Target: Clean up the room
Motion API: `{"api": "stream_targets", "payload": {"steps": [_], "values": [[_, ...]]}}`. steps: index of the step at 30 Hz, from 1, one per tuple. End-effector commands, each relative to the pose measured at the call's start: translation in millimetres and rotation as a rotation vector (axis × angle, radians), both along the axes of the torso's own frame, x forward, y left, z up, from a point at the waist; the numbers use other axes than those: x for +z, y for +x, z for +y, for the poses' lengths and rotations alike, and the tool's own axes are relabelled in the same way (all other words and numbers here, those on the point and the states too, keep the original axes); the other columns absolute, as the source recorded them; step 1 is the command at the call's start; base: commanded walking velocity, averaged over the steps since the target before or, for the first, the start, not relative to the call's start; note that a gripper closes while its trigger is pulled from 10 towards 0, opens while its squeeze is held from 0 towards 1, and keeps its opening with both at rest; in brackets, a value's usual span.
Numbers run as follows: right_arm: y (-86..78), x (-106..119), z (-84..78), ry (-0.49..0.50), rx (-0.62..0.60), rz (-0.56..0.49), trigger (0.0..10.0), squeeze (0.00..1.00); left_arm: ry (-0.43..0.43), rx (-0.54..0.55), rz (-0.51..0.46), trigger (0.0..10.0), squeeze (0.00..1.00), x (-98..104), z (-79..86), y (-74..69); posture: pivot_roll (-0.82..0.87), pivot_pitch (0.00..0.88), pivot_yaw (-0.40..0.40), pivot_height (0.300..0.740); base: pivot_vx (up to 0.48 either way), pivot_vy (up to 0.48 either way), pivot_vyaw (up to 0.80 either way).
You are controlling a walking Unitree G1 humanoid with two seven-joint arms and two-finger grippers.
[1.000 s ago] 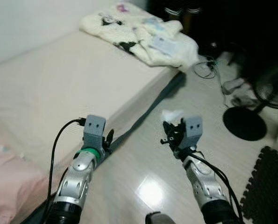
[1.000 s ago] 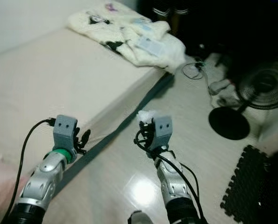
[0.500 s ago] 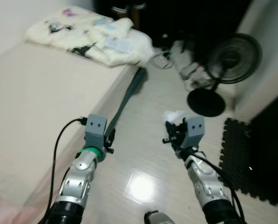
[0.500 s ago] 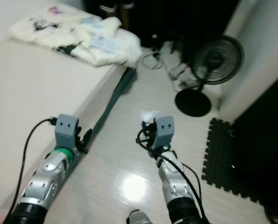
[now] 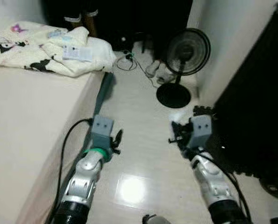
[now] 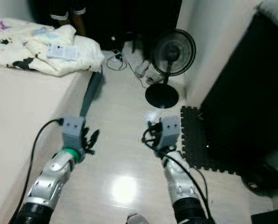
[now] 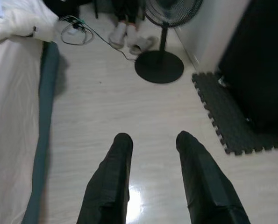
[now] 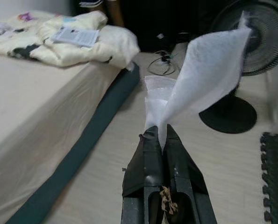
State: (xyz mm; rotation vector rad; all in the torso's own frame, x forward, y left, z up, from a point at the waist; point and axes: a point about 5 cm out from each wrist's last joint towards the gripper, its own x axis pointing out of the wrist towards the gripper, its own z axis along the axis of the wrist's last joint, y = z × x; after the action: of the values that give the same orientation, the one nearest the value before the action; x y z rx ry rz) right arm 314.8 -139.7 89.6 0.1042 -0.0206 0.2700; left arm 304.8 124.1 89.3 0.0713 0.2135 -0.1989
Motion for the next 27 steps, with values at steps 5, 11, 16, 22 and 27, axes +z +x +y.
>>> {"api": "stream_targets", "payload": {"steps": [5,11,16,22,27], "values": [[-3.2,-6.1,1.6,0.003,0.005,0.024,10.0,0.0,0.003,0.004,0.016,10.0,0.0,-3.3,1.2,-1.4,-0.11,0.051,0.068,0.74,0.0,0.0,-0.79],[-3.1,-6.0,1.5,0.002,0.005,0.025,10.0,0.0,0.002,0.003,0.016,10.0,0.0,-3.2,0.7,-1.2,-0.11,0.05,0.067,0.74,0.0,0.0,-0.79],[-2.9,-6.0,1.1,0.001,0.004,0.025,10.0,0.0,0.001,0.002,0.015,10.0,0.0,-3.1,-0.2,-0.9,-0.11,0.046,0.067,0.74,0.0,0.0,-0.8],[-2.3,-5.9,0.2,-0.001,0.004,0.025,10.0,0.0,0.0,-0.001,0.013,10.0,0.0,-3.0,-1.3,-0.3,-0.11,0.04,0.066,0.74,0.0,0.0,-0.8],[-1.9,-5.6,0.3,-0.002,0.006,0.024,10.0,0.0,0.001,-0.002,0.012,10.0,0.0,-3.0,-1.4,-0.1,-0.11,0.037,0.065,0.74,0.0,0.0,-0.8]]}}
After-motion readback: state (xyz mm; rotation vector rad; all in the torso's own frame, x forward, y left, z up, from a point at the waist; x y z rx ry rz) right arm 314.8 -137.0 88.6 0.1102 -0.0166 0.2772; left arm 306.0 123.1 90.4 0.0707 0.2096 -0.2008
